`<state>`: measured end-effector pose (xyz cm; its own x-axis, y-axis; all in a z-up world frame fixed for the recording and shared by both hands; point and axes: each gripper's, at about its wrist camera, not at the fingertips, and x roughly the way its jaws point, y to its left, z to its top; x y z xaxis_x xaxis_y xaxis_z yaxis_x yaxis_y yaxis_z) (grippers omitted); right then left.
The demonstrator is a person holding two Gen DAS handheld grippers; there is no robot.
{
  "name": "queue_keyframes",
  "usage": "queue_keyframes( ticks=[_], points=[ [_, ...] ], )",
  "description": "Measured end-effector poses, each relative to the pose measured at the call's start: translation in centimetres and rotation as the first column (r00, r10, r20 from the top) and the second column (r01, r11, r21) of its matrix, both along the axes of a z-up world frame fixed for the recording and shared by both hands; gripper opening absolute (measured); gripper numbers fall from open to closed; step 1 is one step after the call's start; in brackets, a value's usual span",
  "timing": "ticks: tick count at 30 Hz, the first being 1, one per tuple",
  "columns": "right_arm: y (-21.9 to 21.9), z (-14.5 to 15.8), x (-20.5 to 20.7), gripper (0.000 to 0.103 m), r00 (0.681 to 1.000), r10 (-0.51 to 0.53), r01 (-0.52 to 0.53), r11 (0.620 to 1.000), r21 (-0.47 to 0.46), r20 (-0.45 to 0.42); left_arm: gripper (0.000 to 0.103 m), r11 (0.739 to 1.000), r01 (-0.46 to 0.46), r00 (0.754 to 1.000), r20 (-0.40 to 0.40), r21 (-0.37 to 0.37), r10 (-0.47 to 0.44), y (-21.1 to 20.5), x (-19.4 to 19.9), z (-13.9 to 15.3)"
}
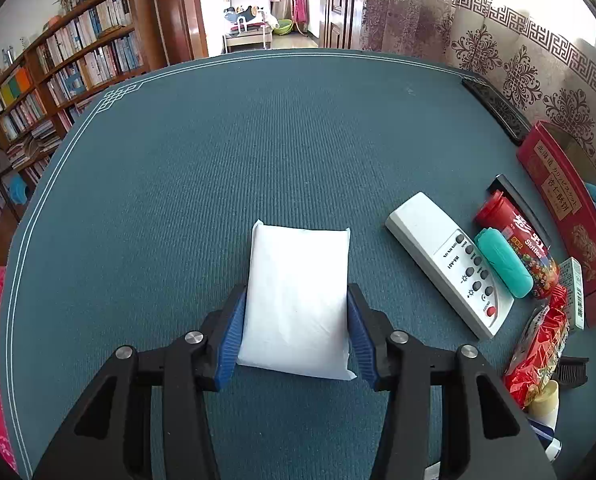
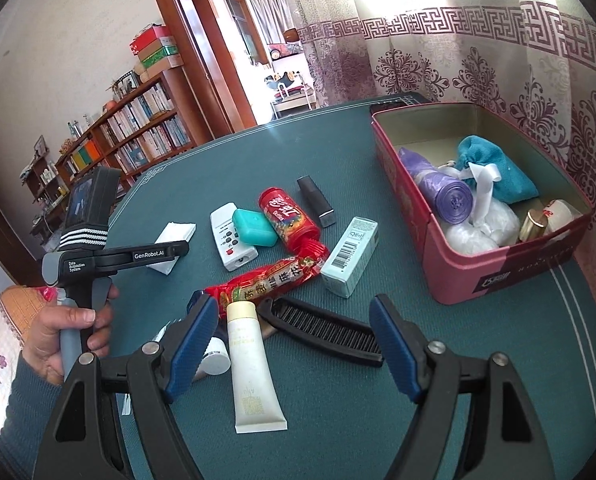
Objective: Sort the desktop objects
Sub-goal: 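Grasp the white rectangular pad with left gripper while right gripper grasps the toothpaste tubes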
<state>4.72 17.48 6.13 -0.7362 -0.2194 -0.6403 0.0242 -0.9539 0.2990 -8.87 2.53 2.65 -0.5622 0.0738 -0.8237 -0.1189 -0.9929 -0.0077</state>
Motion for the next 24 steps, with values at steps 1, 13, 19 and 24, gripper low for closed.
queue_keyframes(
  ticks=[1, 13, 19, 24],
  points=[
    [-0.2, 0.0, 0.1, 0.081, 1.000, 0.009, -0.009, 1.000, -0.010, 0.005, 0.051, 1.000, -0.001, 1.000, -0.004, 0.015, 0.001, -0.1, 0.2, 0.1],
    [-6.3, -0.5, 0.6, 0.081, 0.966, 0.256, -0.254, 0.966, -0.051, 0.043, 0.051, 0.995, -0.011, 0.995, -0.101, 0.103, 0.021, -1.2, 2.7, 3.1],
    [-9.0, -1.7, -0.3, 0.069, 0.934, 0.346, -0.344, 0.938, -0.038, 0.090, 0.051, 0.987, -0.024, 0.995, -0.087, 0.161, 0.038, -2.2, 3.0, 3.4],
    [-10.2, -2.8, -1.4, 0.057, 0.921, 0.362, -0.366, 0.931, -0.006, 0.146, 0.051, 0.983, -0.033, 0.996, -0.080, 0.183, 0.048, -2.7, 3.2, 3.4]
  ],
)
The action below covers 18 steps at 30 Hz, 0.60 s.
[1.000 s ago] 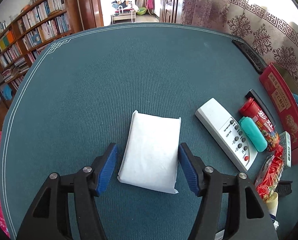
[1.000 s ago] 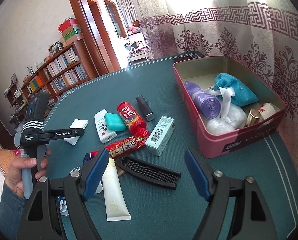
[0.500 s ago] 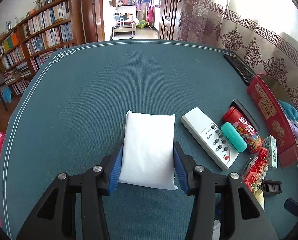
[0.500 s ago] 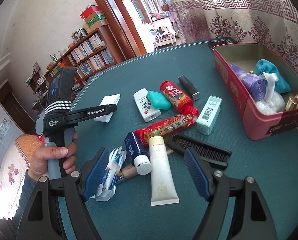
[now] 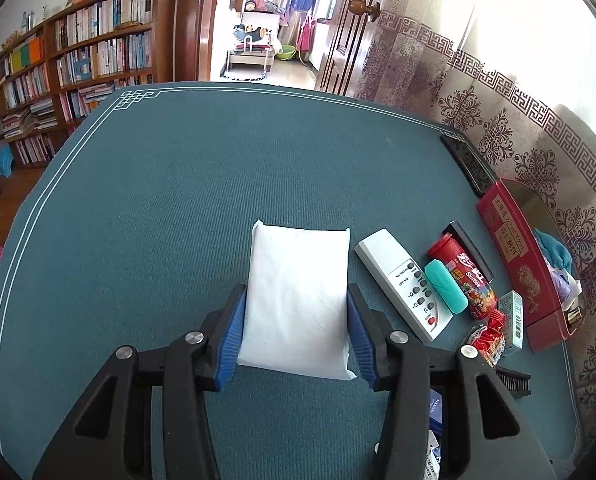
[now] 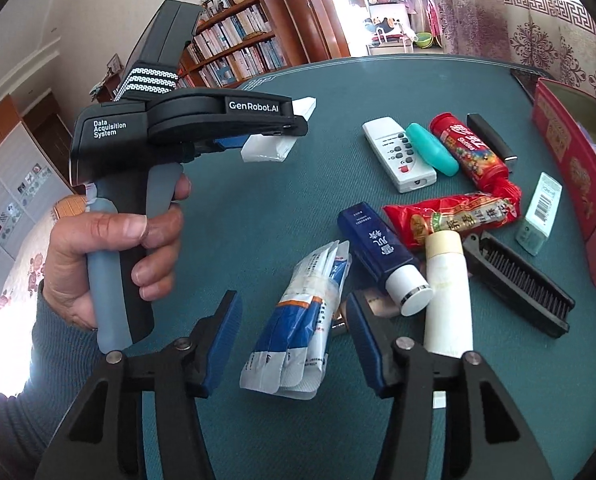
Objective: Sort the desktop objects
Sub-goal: 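Grasp the white rectangular pad with left gripper while right gripper grasps the toothpaste tubes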
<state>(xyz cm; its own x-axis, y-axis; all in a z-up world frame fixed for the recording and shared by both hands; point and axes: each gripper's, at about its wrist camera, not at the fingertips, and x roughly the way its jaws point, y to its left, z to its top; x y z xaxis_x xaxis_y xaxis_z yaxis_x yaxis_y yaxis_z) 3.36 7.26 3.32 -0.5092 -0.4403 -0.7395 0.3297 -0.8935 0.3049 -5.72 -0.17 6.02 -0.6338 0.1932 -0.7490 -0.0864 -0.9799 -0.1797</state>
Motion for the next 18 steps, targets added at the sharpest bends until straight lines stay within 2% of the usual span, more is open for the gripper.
queue_keyframes(
  ticks=[7, 11, 15, 18],
  points=[
    [-1.1, -0.6, -0.8, 0.050, 1.000, 0.014, -0.013, 0.992, 0.125, -0.002, 0.051, 1.000, 0.007, 1.000, 0.001, 0.000, -0.007, 0.4, 0.2, 0.0],
    [-1.5, -0.7, -0.6, 0.040, 0.999, 0.014, -0.008, 0.980, 0.197, -0.031, 0.051, 1.000, 0.006, 1.000, -0.002, 0.004, -0.006, 0.4, 0.2, 0.0],
    [-1.1, -0.7, -0.2, 0.039, 0.999, 0.009, 0.001, 0.979, 0.204, -0.051, 0.051, 1.000, 0.004, 1.000, -0.002, 0.006, -0.004, 0.4, 0.2, 0.0],
    [-0.6, -0.5, -0.1, 0.037, 0.998, -0.002, 0.011, 0.988, 0.153, -0.055, 0.051, 1.000, 0.003, 1.000, -0.006, 0.006, -0.003, 0.4, 0.2, 0.1]
  ],
)
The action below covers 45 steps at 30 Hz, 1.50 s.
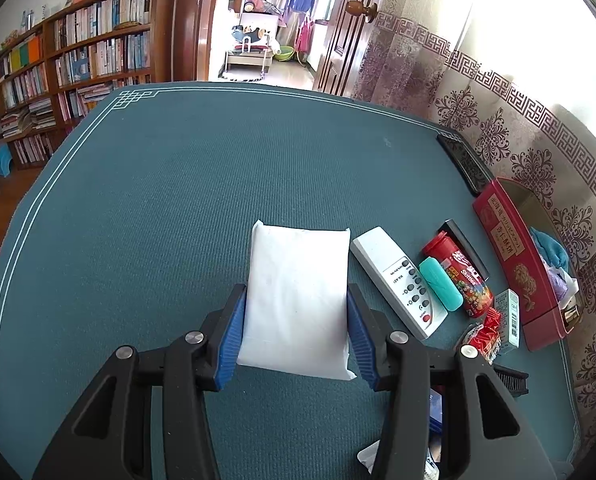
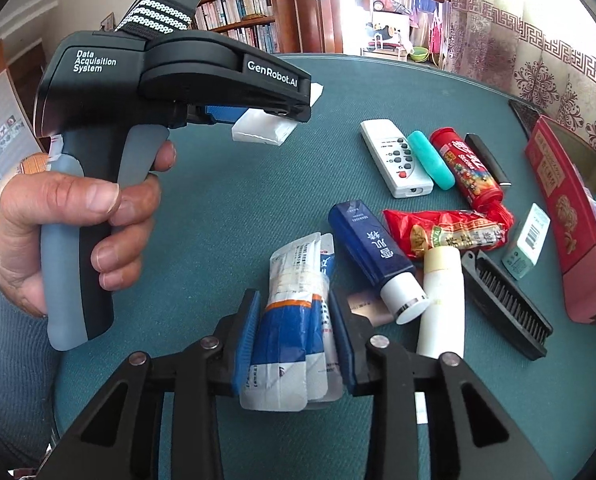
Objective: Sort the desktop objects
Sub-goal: 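Grasp the white rectangular pad with left gripper while right gripper grasps the toothpaste tubes, then carry the tubes into the tin and open the right gripper while left gripper carries the pad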
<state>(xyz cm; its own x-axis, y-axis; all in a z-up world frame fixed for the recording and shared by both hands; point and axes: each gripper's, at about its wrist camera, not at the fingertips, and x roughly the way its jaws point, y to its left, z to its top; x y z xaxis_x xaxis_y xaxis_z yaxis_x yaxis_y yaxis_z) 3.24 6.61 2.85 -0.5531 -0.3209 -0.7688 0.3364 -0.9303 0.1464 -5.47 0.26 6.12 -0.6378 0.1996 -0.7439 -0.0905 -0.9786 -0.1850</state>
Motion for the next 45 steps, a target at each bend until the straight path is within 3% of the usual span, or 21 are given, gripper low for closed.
queue_keyframes(
  ticks=[9, 16, 21, 29, 35, 39, 45],
  points=[
    [2.7, 1.7, 0.0, 0.036, 0.996, -0.079, 0.072, 0.982, -0.176, -0.034, 0.051, 1.000, -0.007, 1.000, -0.009, -0.007, 0.007, 0.3, 0.0, 0.1],
    [5.1, 3.6, 0.8, 0.036, 0.981, -0.174, 0.150, 0.961, -0.232, -0.084, 0.051, 1.000, 0.004, 1.000, -0.016, -0.024, -0.005, 1.2, 0.2, 0.3],
    [8.9, 4.8, 1.0, 0.036, 0.949, -0.287, 0.246, 0.933, -0.262, -0.133, 0.051, 0.999, 0.021, 1.000, -0.020, -0.042, -0.022, 1.9, 0.4, 0.4],
    [15.7, 7.0, 2.2, 0.036, 0.856, -0.481, 0.420, 0.860, -0.290, -0.189, 0.051, 0.998, 0.050, 0.998, -0.025, -0.046, -0.051, 3.2, 0.7, 1.1],
    [20.0, 7.5, 2.5, 0.036, 0.795, -0.571, 0.506, 0.810, -0.296, -0.204, 0.051, 0.996, 0.075, 0.996, -0.041, -0.051, -0.077, 4.3, 1.3, 2.1],
    [22.0, 7.0, 1.1, 0.036, 0.784, -0.592, 0.538, 0.798, -0.272, -0.186, 0.051, 0.994, 0.091, 0.994, -0.054, -0.054, -0.093, 5.2, 1.8, 2.8],
    [23.4, 5.4, -1.1, 0.036, 0.792, -0.588, 0.555, 0.805, -0.209, -0.162, 0.051, 0.993, 0.104, 0.993, -0.057, -0.053, -0.107, 5.8, 2.0, 3.2]
  ],
)
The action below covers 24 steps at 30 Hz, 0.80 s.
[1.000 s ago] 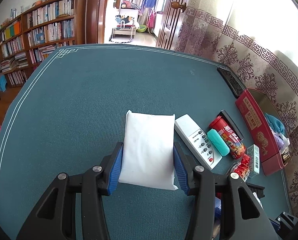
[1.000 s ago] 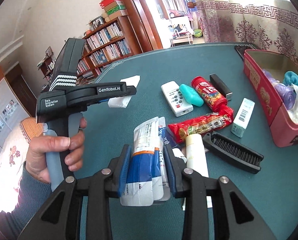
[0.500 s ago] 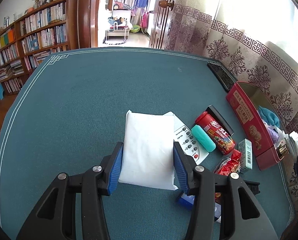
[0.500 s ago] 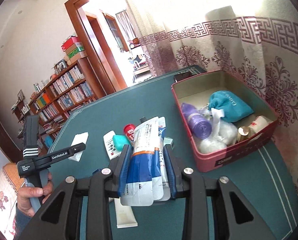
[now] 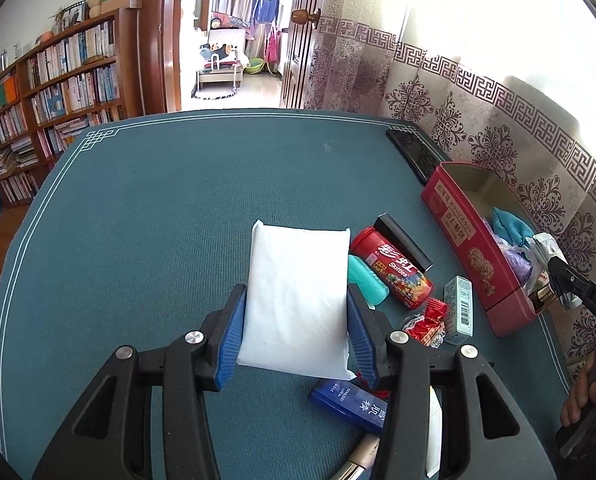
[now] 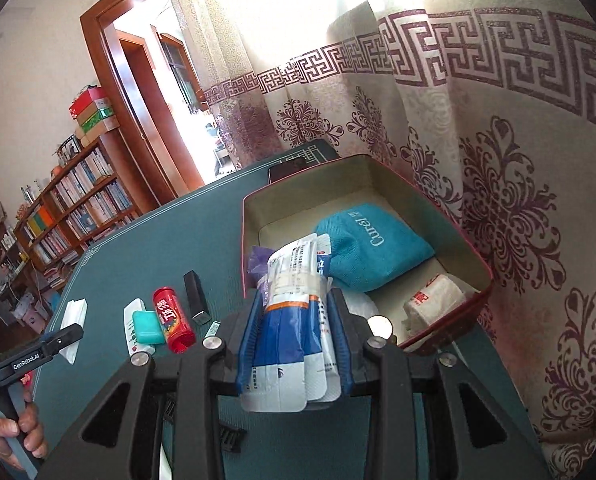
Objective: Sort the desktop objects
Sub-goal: 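Carry the tubes into the tin and open the right gripper while left gripper carries the pad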
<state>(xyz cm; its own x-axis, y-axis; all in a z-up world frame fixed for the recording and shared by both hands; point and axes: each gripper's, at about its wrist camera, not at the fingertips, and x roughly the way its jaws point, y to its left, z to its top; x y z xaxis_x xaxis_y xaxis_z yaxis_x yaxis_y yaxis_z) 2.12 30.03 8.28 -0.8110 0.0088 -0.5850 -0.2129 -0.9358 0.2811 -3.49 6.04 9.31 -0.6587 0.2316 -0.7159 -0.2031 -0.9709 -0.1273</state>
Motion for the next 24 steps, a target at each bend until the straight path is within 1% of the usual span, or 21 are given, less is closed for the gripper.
queue_keyframes(
  ticks=[5, 9, 11, 13, 17, 19, 21, 22, 24],
  points=[
    [0.4, -0.9, -2.5, 0.036, 0.998, 0.002, -0.004, 0.999, 0.040, 0.057, 0.051, 1.000, 0.011, 1.000, 0.000, 0.000, -0.011, 0.6, 0.0, 0.2],
    [1.2, -2.2, -4.1, 0.036, 0.994, -0.015, 0.011, 0.999, 0.039, 0.110, 0.051, 1.000, 0.017, 1.000, 0.001, -0.002, -0.017, 1.1, 0.0, 0.4],
    [1.5, -2.3, -4.3, 0.036, 0.994, -0.035, 0.029, 0.998, 0.059, 0.104, 0.051, 1.000, 0.019, 1.000, 0.005, 0.000, -0.019, 1.2, -0.1, 0.4],
    [1.7, -2.3, -4.3, 0.036, 0.995, -0.029, 0.025, 0.999, 0.040, 0.095, 0.051, 1.000, 0.024, 1.000, 0.011, 0.004, -0.024, 1.6, -0.2, 0.4],
    [1.2, -2.4, -3.8, 0.037, 0.997, -0.032, 0.029, 0.998, 0.055, 0.072, 0.051, 0.999, 0.045, 0.999, 0.009, 0.005, -0.045, 2.8, -0.5, 0.8],
    [1.2, -2.2, -3.5, 0.040, 0.998, -0.044, 0.041, 0.998, 0.051, 0.053, 0.051, 0.998, 0.061, 0.998, 0.001, 0.000, -0.061, 3.7, -0.5, 1.2],
    [1.2, -1.6, -3.2, 0.054, 0.998, -0.063, 0.062, 0.997, 0.053, 0.015, 0.051, 0.997, 0.080, 0.997, -0.005, -0.004, -0.080, 4.7, -0.6, 1.6],
    [1.2, -1.3, -2.7, 0.058, 0.997, -0.079, 0.079, 0.995, 0.062, -0.009, 0.051, 0.996, 0.089, 0.996, -0.008, -0.006, -0.089, 5.4, -0.7, 1.8],
    [1.1, -0.7, -1.8, 0.073, 0.991, -0.114, 0.120, 0.988, 0.093, -0.063, 0.051, 0.994, 0.111, 0.994, -0.012, -0.010, -0.111, 6.8, -0.8, 2.1]
  ],
)
